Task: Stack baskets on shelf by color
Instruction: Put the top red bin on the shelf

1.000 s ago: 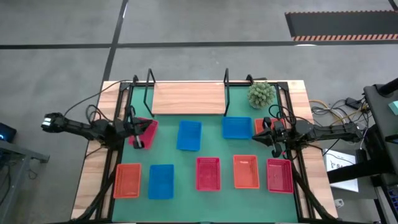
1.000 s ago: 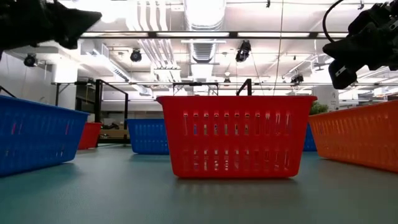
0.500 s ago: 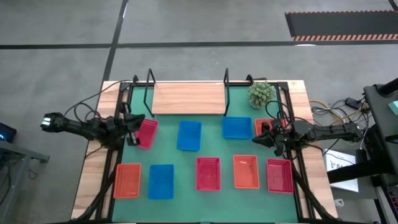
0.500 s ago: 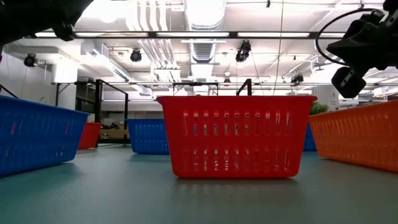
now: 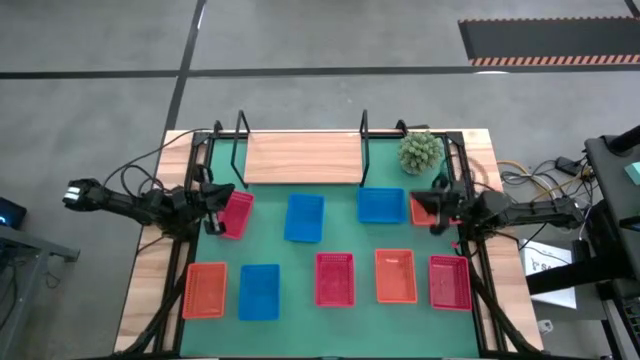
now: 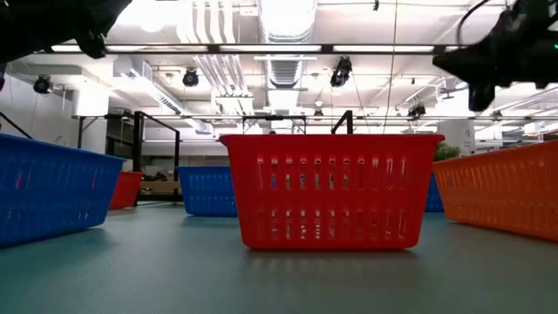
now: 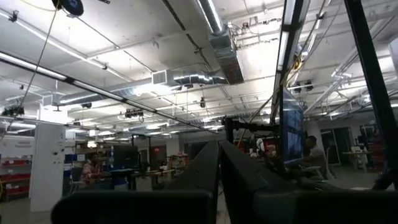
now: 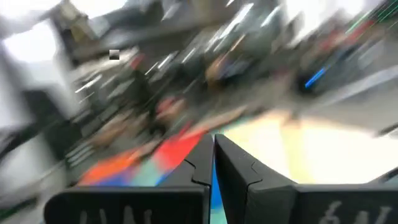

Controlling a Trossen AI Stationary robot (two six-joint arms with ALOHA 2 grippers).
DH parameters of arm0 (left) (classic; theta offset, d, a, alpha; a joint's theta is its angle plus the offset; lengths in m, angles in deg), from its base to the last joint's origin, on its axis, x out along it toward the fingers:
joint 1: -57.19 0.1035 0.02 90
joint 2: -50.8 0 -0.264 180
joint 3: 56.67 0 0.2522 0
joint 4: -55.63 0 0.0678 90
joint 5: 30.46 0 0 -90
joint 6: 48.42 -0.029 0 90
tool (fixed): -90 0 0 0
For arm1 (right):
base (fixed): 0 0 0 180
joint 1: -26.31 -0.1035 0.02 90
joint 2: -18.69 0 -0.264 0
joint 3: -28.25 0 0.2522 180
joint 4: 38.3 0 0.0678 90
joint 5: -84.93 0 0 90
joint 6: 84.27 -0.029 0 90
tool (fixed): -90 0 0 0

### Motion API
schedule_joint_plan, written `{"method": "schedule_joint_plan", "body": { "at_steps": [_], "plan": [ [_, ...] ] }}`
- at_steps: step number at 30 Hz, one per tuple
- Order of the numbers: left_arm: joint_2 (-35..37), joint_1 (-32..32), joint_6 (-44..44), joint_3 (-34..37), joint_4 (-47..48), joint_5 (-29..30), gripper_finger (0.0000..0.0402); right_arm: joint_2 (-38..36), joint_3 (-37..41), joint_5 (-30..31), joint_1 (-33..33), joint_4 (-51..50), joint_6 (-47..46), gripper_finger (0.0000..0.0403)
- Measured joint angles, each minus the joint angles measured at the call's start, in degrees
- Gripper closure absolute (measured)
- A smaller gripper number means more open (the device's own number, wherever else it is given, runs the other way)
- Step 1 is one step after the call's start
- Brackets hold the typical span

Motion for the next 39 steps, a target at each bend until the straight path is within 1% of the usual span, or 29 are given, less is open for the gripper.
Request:
{"method": "schedule_joint_plan", "body": {
  "at_steps": [1, 2, 5, 7, 10, 13, 16, 19, 25, 27, 30, 32, 35, 39],
  "plan": [
    [-0.74, 0.00, 1.88, -0.14, 0.03, -0.03, 0.0402, 0.46, 0.00, 1.42, 0.04, 3.13, 3.60, 0.0394],
    [-1.57, 0.00, 3.65, -0.35, 0.25, -0.04, 0.0402, 0.74, 0.02, 1.23, 0.02, 5.91, 7.75, 0.0394],
    [-5.00, 0.00, 7.37, -1.96, -0.14, 0.02, 0.0402, 2.27, 0.02, -3.49, 0.00, 14.73, 19.19, 0.0394],
    [-7.47, 0.00, 9.46, -3.54, 0.11, 1.40, 0.0402, 3.42, 0.02, -6.64, 0.00, 19.74, 25.43, 0.0394],
    [-12.66, 0.02, 12.17, -6.17, 0.05, 5.39, 0.0402, 5.43, 0.02, -8.89, 0.00, 25.54, 32.32, 0.0394],
    [-18.64, 0.02, 13.43, -9.18, 0.02, 7.52, 0.0402, 7.21, -0.53, -8.97, 0.00, 26.46, 36.55, 0.0394],
    [-24.45, 0.02, 13.47, -12.50, 0.36, 7.60, 0.0402, 8.48, -1.83, -9.26, 0.00, 26.86, 38.23, 0.0394],
    [-29.35, -0.02, 13.53, -15.90, 0.09, 7.58, 0.0402, 9.30, -3.66, -11.06, 0.00, 26.96, 38.66, 0.0394],
    [-38.66, -0.02, 14.77, -21.33, 2.06, 7.56, 0.0402, 11.47, -7.01, -11.35, 0.00, 26.92, 38.01, 0.0394],
    [-41.02, -0.02, 14.97, -23.21, 3.95, 7.41, 0.0402, 12.45, -7.45, -13.47, 0.00, 26.73, 38.43, 0.0394],
    [-44.53, -0.02, 16.52, -26.23, 9.59, 6.22, 0.0402, 14.54, -8.12, -20.03, 0.00, 26.81, 40.30, 0.0394],
    [-46.36, -0.02, 18.14, -28.86, 13.49, 4.54, 0.0402, 15.98, -8.57, -23.21, -0.04, 27.01, 41.60, 0.0394],
    [-48.54, -0.02, 20.57, -32.96, 21.33, 0.88, 0.0402, 17.89, -9.31, -24.05, -0.02, 27.48, 42.71, 0.0394],
    [-50.48, -0.04, 23.84, -39.65, 36.86, -4.72, 0.0402, 19.46, -10.43, -23.99, -0.02, 27.80, 42.93, 0.0394]
  ]
}}
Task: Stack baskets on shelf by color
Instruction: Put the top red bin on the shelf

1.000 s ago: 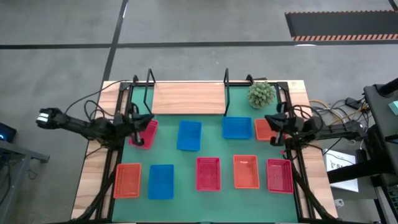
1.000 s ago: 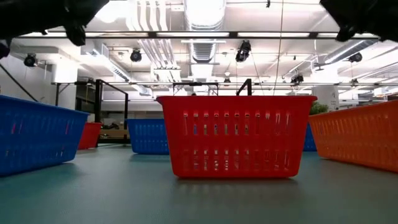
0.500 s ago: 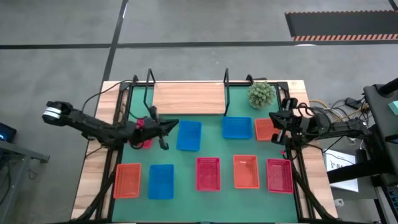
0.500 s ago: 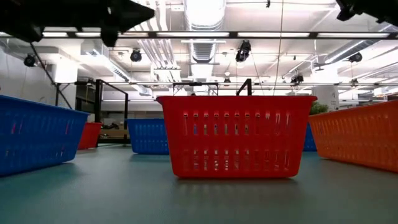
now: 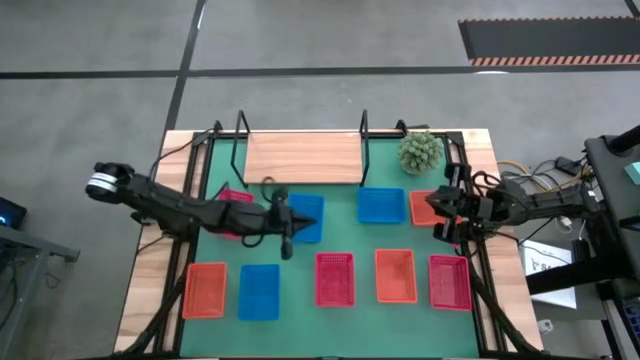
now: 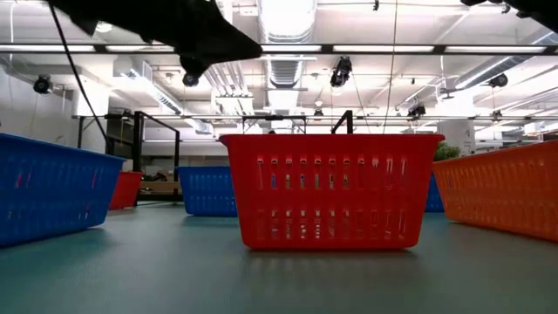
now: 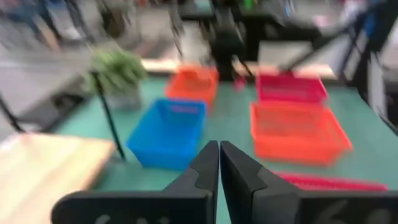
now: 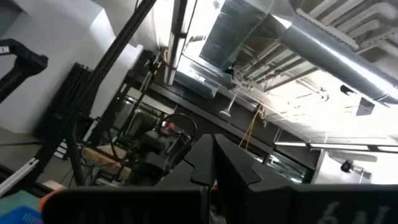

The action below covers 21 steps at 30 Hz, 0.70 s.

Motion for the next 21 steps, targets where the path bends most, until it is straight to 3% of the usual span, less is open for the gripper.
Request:
{"method": "schedule_joint_plan", "body": {
  "at_steps": [6, 10, 16, 21],
  "plan": [
    [-2.64, -2.13, 8.27, -11.94, 31.86, -2.24, 0.0402, 0.41, -0.77, 0.04, 0.00, -0.42, -3.66, 0.0394],
    [-5.13, -5.02, 10.66, -18.55, 47.45, -4.08, 0.0402, 0.37, -0.80, 0.04, 0.00, -0.43, -3.65, 0.0394],
    [-7.31, -8.22, 17.25, -25.28, 68.63, -7.43, 0.0402, 0.58, -0.80, 0.07, 0.00, -0.46, -3.82, 0.0394],
    [-7.32, -8.13, 19.53, -26.83, 88.64, -8.89, 0.0391, 0.69, -0.80, 0.09, 0.00, -0.48, -3.86, 0.0394]
  ]
}}
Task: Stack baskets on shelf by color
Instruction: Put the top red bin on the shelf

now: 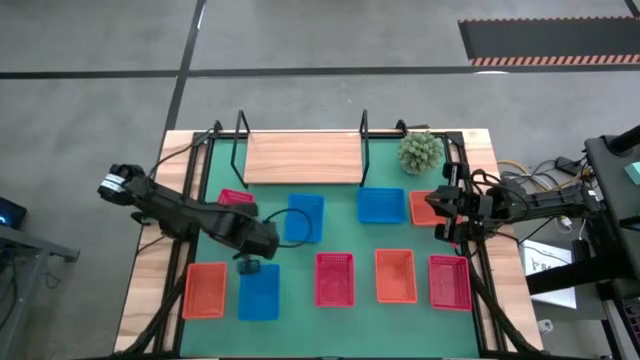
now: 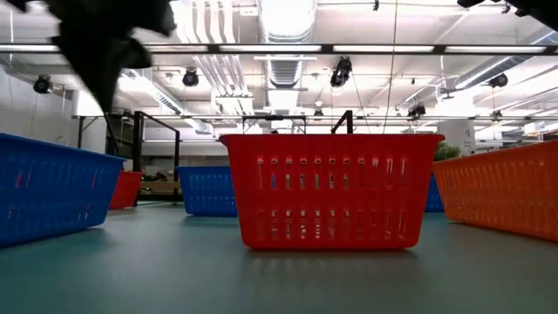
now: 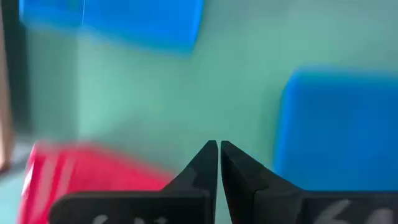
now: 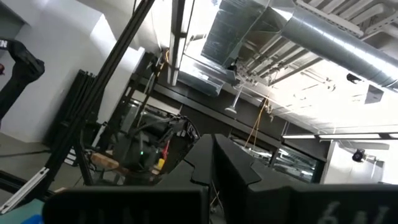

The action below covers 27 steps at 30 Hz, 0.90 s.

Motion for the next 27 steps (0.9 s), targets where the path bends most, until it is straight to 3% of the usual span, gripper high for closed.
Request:
{"method": "schedule_joint_plan", "body": {
  "at_steps": [5, 12, 18, 27],
  "plan": [
    [1.62, -0.05, 1.55, 1.81, 11.24, -1.70, 0.0337, -0.02, 0.00, 0.00, 0.00, 0.00, -1.75, 0.0394],
    [6.64, -0.18, -0.03, 10.42, 11.28, -1.78, 0.0261, 0.05, 0.00, 0.00, 0.00, 0.04, -2.36, 0.0394],
    [9.80, -0.18, -0.49, 18.38, 2.65, -1.84, 0.0257, 0.05, 0.01, -0.01, 0.00, 0.02, -1.39, 0.0394],
    [8.43, -0.14, -0.44, 24.91, -3.97, -2.04, 0.0274, 0.05, 0.04, 0.00, 0.00, 0.02, -0.35, 0.0394]
  ]
}}
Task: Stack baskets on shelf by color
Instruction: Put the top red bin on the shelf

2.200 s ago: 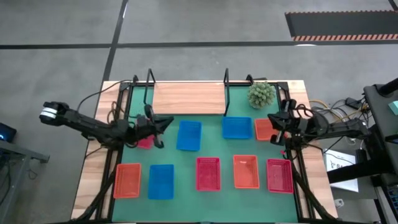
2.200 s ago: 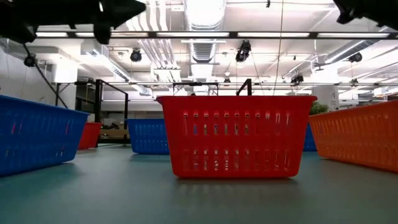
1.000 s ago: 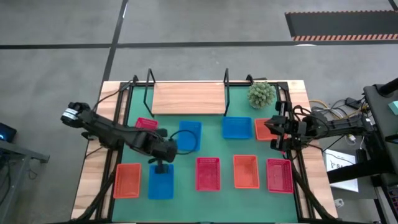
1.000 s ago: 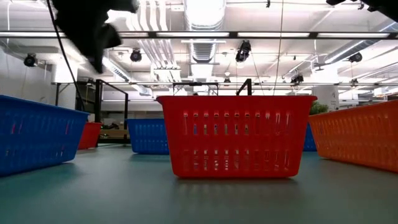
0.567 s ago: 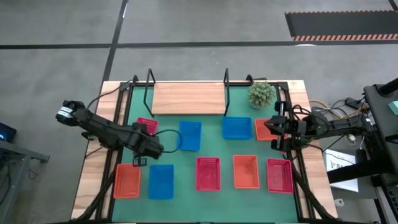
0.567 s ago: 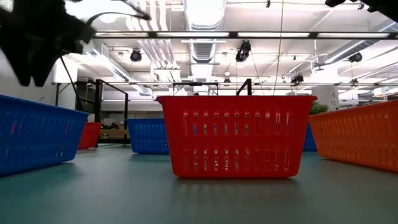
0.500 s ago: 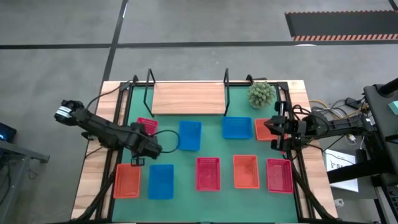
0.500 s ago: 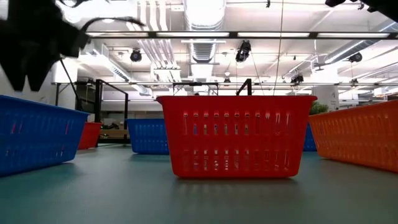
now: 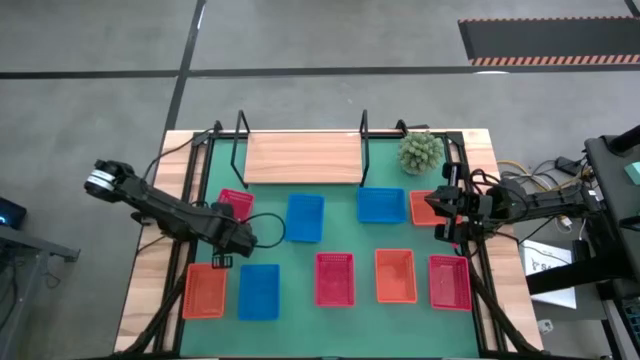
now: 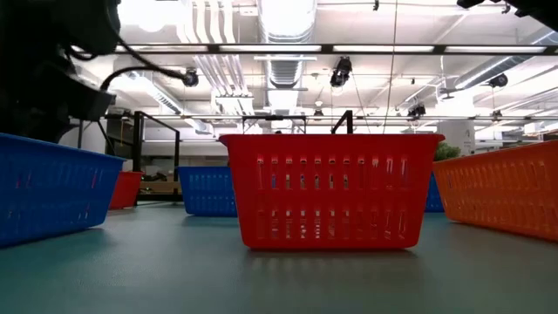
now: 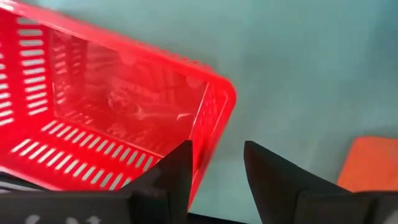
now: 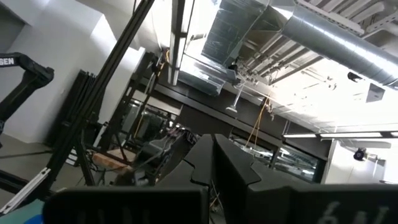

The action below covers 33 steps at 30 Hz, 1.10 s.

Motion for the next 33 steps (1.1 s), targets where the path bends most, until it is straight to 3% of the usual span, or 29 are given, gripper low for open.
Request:
{"method": "schedule_joint_plan", "body": {
  "at_steps": [7, 13, 17, 25, 33],
  "plan": [
    [-2.32, 0.00, 0.02, 1.09, -2.91, 0.26, 0.0286, 0.00, 0.02, 0.00, 0.00, 0.00, 0.56, 0.0394],
    [-4.22, 0.00, 0.49, -0.39, -2.97, 0.29, 0.0385, 0.07, 0.02, 0.00, 0.00, -0.89, 0.52, 0.0394],
    [-5.16, -0.20, 4.50, -3.01, -2.41, -0.43, 0.0398, 0.11, 0.02, 0.00, 0.00, -1.69, 1.19, 0.0394],
    [-6.58, -1.36, 9.70, -17.30, 5.27, -0.82, 0.0401, 0.09, 0.02, -0.01, 0.00, -2.03, 4.00, 0.0394],
    [-12.71, -2.21, 12.02, -37.72, 7.53, -0.60, 0.0401, 0.09, 0.02, -0.01, 0.00, -2.03, 4.60, 0.0394]
  ]
}}
